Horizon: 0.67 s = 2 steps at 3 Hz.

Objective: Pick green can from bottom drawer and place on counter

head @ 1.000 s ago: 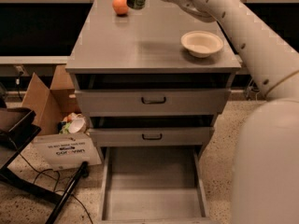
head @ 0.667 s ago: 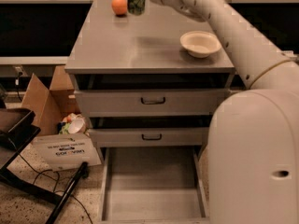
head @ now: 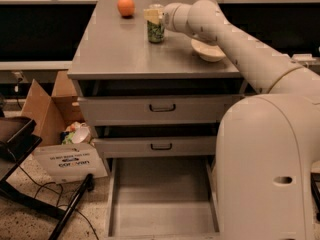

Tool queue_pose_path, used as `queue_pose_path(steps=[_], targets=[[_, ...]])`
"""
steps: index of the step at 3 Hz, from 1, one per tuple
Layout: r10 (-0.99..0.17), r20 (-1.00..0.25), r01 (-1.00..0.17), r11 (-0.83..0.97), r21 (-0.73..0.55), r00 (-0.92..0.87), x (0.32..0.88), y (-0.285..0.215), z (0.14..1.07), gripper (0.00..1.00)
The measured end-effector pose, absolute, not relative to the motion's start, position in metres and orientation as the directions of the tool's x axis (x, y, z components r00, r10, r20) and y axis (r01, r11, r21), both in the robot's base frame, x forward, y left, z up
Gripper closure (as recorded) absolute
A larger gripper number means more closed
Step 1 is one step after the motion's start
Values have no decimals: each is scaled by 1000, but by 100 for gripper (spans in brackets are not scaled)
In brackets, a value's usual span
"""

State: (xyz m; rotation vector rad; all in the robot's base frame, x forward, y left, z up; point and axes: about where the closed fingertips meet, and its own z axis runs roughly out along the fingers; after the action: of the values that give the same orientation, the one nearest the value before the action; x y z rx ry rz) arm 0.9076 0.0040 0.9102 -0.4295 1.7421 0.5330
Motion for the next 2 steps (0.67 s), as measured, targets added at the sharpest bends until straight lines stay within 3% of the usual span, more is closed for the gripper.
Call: queue_pose_path(steps=[2], targets=[[-3, -973, -544, 829, 127, -231, 908, 6, 907, 59]])
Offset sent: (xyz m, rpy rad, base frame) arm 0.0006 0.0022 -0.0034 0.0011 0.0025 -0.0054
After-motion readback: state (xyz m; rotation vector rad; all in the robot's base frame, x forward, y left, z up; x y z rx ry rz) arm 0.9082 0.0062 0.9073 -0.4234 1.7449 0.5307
